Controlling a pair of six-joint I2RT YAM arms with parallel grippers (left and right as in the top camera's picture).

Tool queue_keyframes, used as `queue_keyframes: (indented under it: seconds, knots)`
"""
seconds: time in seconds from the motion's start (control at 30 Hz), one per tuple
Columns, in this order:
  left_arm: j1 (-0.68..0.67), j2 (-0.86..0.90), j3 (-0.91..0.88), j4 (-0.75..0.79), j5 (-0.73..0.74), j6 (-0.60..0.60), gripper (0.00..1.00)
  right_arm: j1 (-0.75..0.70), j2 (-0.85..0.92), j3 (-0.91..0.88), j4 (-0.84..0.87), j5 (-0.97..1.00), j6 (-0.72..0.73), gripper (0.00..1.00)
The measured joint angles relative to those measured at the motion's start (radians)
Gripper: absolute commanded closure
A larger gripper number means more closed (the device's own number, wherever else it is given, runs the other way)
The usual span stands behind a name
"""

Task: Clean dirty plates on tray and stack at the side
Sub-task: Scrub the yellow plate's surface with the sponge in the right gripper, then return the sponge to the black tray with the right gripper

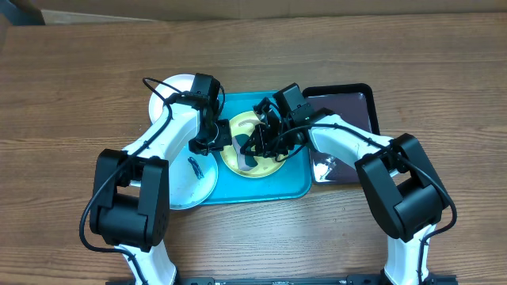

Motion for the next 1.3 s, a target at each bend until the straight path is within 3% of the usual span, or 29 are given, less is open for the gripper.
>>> queue_keyframes:
  seconds: [0.8, 1.1, 1.3]
  knots:
    - [0.0, 0.0, 0.0, -0.003, 0.0, 0.0, 0.96, 0.032, 0.0, 0.0, -0.077, 0.214, -0.016, 0.96]
    - [0.0, 0.0, 0.0, -0.003, 0.005, 0.0, 0.96, -0.114, -0.027, 0.046, -0.19, 0.166, -0.089, 0.96]
    - [0.0, 0.0, 0.0, -0.003, 0.006, 0.0, 0.96, -0.186, -0.175, 0.12, -0.366, 0.214, -0.157, 0.96]
